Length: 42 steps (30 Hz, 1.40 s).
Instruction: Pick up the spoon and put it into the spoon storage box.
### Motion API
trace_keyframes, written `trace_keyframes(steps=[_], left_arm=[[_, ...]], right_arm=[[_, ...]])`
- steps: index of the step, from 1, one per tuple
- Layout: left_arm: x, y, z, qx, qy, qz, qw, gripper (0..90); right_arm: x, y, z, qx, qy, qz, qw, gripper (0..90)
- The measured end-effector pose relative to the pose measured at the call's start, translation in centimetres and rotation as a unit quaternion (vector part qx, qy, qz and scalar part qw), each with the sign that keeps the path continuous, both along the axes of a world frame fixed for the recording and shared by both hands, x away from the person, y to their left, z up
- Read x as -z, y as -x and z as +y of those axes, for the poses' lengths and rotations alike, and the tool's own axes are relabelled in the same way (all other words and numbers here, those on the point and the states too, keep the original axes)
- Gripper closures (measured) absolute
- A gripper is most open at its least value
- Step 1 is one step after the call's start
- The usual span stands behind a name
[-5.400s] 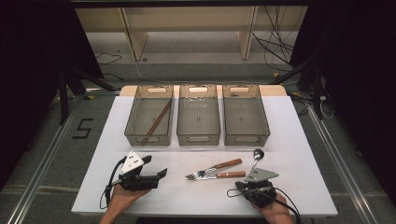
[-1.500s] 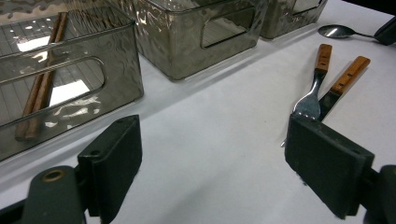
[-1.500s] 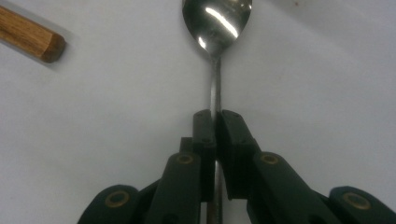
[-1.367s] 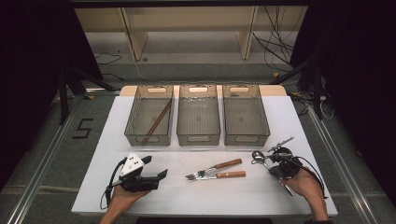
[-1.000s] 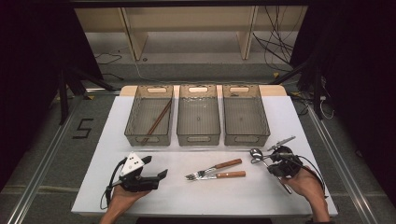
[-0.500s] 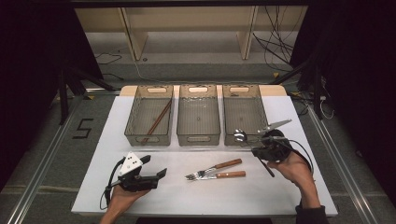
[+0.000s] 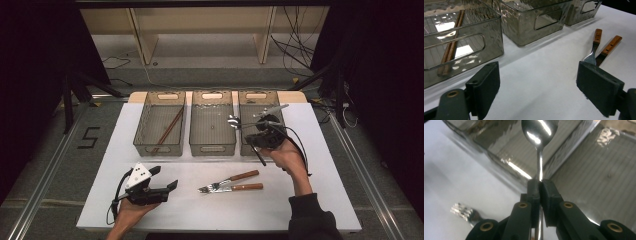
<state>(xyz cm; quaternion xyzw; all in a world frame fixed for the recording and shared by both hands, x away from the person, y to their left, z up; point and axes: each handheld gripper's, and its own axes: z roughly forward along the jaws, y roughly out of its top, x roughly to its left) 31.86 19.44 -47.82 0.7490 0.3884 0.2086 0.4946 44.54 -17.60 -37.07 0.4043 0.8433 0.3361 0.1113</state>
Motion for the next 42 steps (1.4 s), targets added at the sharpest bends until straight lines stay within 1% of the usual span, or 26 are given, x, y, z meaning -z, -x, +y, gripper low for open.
trace_keyframes(steps=[6,9,15,17,20,22,24,26,28,32,34,40,42], left_arm=[[0.0,0.0,0.0,0.000,0.002,0.000,1.0000,18.8],[0.0,0.0,0.0,0.002,0.002,0.001,1.0000,18.8],[0.0,0.0,0.1,-0.001,0.008,0.001,1.0000,18.8],[0.0,0.0,0.2,-0.001,0.010,0.002,0.9999,18.8],[0.0,0.0,0.2,-0.001,0.014,0.002,0.9999,18.8],[0.0,0.0,0.2,0.002,0.011,0.002,0.9999,18.8],[0.0,0.0,0.1,0.003,0.011,0.003,0.9999,18.8],[0.1,0.0,0.1,0.004,0.010,0.002,0.9999,18.8],[0.1,0.0,0.1,0.004,0.012,0.003,0.9999,18.8],[0.0,0.0,0.2,0.004,0.012,0.002,0.9999,18.8],[0.1,0.0,0.2,0.005,0.013,0.002,0.9999,18.8],[0.1,0.0,0.1,0.007,0.014,0.000,0.9999,18.8],[0.1,0.0,0.1,0.008,0.014,0.001,0.9999,18.8]], right_arm=[[-0.5,-2.0,1.9,0.001,-0.010,-0.002,0.9999,85.6],[-0.7,-3.0,2.9,-0.001,-0.018,0.003,0.9998,85.6],[-1.1,-4.8,4.9,-0.006,-0.008,0.008,0.9999,85.6],[-1.3,-5.3,5.4,-0.003,-0.011,0.013,0.9999,85.6],[-1.5,-6.1,6.0,-0.001,-0.011,0.011,0.9999,85.6],[-1.6,-6.6,6.3,0.002,-0.013,0.011,0.9998,85.6],[-1.7,-7.1,6.7,0.005,-0.017,0.012,0.9998,85.6],[-1.8,-7.5,7.0,0.010,-0.016,0.012,0.9998,85.5],[-1.8,-7.9,7.4,0.009,-0.013,0.013,0.9998,85.6],[-1.8,-8.8,8.0,0.015,-0.016,0.015,0.9996,85.6],[-1.5,-9.1,8.4,0.020,-0.014,0.017,0.9996,85.5],[-0.7,-10.2,9.2,0.022,-0.001,0.018,0.9996,85.5],[-0.6,-10.4,9.3,0.029,-0.002,0.021,0.9994,85.5]])
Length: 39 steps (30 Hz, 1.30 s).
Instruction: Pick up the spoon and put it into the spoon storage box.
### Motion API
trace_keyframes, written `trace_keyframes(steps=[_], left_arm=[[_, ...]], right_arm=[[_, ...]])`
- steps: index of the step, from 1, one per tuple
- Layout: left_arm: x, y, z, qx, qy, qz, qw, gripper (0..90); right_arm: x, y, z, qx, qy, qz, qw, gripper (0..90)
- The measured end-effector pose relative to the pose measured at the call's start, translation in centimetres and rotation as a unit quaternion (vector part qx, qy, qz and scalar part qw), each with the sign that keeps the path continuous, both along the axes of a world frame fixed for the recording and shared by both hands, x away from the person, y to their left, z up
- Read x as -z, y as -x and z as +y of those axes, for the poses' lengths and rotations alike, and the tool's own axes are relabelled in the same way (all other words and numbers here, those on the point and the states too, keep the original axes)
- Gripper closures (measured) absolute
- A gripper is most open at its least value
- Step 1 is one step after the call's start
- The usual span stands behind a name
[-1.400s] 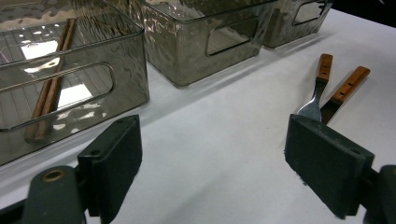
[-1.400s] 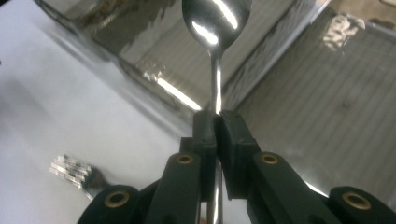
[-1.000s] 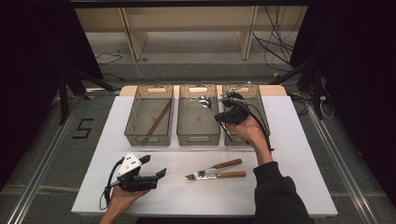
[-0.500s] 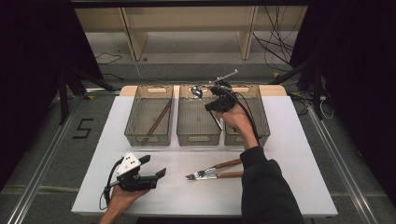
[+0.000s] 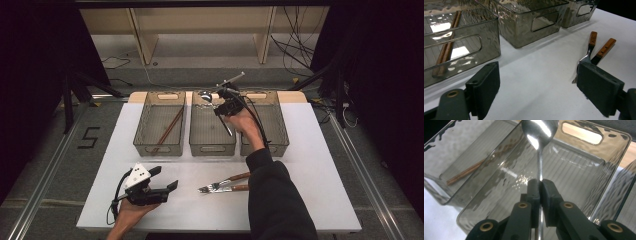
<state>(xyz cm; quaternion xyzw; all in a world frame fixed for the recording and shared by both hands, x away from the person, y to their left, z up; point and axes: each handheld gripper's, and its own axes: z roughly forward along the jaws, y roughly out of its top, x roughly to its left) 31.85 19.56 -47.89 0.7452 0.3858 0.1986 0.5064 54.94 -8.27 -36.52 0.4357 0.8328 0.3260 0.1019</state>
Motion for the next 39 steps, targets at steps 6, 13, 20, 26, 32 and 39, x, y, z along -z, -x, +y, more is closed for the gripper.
trace_keyframes(steps=[6,13,20,26,32,39], left_arm=[[0.1,0.0,-0.1,0.000,0.002,0.002,1.0000,18.8],[0.0,0.0,0.0,0.000,0.002,0.001,1.0000,18.8],[0.0,0.0,-0.1,0.000,0.004,0.000,1.0000,18.8],[0.0,0.0,-0.1,0.000,0.003,0.001,1.0000,18.8],[0.1,0.0,-0.1,0.001,0.001,0.001,1.0000,18.8],[0.0,0.0,-0.1,-0.001,0.003,0.002,1.0000,18.8]], right_arm=[[0.6,-0.4,0.2,0.007,-0.004,0.006,0.9999,85.5],[1.3,-0.6,0.7,0.010,-0.005,0.013,0.9999,85.5],[2.2,-0.8,1.3,0.002,-0.004,0.019,0.9998,85.2],[2.6,-0.9,1.4,-0.005,-0.017,0.034,0.9993,70.7],[1.8,-0.2,1.4,-0.026,-0.032,0.027,0.9988,63.3],[0.6,1.6,1.1,-0.053,-0.055,0.004,0.9971,47.7]])
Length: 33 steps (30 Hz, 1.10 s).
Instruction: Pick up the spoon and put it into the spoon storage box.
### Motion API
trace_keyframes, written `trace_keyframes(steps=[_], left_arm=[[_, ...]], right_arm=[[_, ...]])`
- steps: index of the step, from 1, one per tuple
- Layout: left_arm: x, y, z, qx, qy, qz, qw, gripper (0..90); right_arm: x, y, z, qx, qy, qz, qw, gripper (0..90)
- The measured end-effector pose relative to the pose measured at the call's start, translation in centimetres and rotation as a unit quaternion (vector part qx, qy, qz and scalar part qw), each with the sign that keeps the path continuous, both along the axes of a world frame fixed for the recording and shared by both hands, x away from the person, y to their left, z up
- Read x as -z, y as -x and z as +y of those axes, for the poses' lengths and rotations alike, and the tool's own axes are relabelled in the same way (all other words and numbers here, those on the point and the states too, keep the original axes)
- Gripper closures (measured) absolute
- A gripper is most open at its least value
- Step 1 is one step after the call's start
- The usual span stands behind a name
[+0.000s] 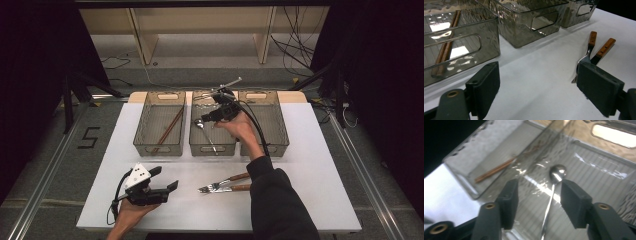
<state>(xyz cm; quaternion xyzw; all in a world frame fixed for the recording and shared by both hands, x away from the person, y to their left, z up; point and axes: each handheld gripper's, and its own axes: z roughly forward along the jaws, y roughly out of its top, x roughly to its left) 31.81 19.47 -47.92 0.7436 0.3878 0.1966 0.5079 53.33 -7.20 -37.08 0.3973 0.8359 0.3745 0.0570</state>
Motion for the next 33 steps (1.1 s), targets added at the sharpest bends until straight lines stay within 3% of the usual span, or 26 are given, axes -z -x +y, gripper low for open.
trace_keyframes(steps=[7,14,19,33], left_arm=[[0.1,0.0,-0.1,0.001,-0.004,0.001,1.0000,18.8],[0.1,0.0,-0.1,0.000,-0.004,0.002,1.0000,18.7],[0.2,-0.1,-0.1,0.001,-0.006,0.003,1.0000,18.8],[0.3,-0.1,0.0,-0.001,-0.005,0.004,1.0000,18.7]], right_arm=[[-0.8,2.8,-1.1,-0.031,0.005,-0.024,0.9992,39.5],[-1.2,5.6,-2.1,-0.072,0.014,-0.045,0.9963,36.3],[-0.7,7.1,-2.8,-0.093,0.029,-0.052,0.9938,35.5],[1.2,10.6,-5.0,-0.129,0.030,-0.057,0.9896,32.7]])
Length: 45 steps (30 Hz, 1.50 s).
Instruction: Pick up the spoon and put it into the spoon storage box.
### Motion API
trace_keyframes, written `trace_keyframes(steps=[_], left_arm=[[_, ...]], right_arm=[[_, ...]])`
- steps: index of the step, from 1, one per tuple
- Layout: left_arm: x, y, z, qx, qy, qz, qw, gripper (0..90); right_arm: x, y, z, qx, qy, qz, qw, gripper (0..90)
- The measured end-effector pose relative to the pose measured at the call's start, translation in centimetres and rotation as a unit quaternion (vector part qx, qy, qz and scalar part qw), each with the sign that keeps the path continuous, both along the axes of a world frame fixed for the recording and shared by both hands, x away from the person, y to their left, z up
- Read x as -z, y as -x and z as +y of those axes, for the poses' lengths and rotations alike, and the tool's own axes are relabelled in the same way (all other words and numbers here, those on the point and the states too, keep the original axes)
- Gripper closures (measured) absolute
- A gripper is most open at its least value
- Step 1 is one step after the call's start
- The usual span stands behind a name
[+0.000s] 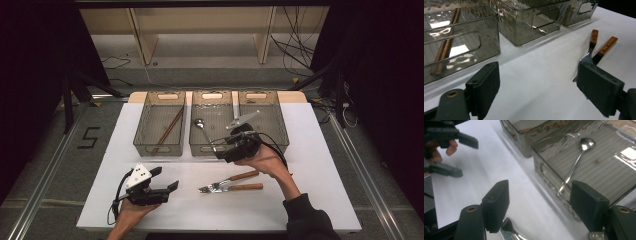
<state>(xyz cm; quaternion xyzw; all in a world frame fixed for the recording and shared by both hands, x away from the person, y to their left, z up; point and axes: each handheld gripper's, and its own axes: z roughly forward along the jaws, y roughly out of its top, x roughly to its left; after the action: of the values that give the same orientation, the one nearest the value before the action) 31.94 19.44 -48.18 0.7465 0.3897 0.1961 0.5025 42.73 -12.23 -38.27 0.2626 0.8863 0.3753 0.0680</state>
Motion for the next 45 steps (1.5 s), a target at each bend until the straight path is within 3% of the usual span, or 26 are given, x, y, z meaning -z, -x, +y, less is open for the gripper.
trace_keyframes(steps=[13,34,45], left_arm=[[0.0,0.0,0.1,0.004,0.017,0.004,0.9998,18.6],[-0.1,-0.1,0.2,0.004,0.020,0.004,0.9998,18.5],[-0.1,-0.2,0.0,0.007,0.016,0.006,0.9998,18.5]], right_arm=[[1.8,2.0,-1.5,-0.015,0.000,-0.005,0.9999,30.6],[3.7,1.8,-2.4,-0.030,0.051,-0.002,0.9982,28.4],[4.9,1.8,-2.3,-0.041,0.097,0.009,0.9944,27.6]])
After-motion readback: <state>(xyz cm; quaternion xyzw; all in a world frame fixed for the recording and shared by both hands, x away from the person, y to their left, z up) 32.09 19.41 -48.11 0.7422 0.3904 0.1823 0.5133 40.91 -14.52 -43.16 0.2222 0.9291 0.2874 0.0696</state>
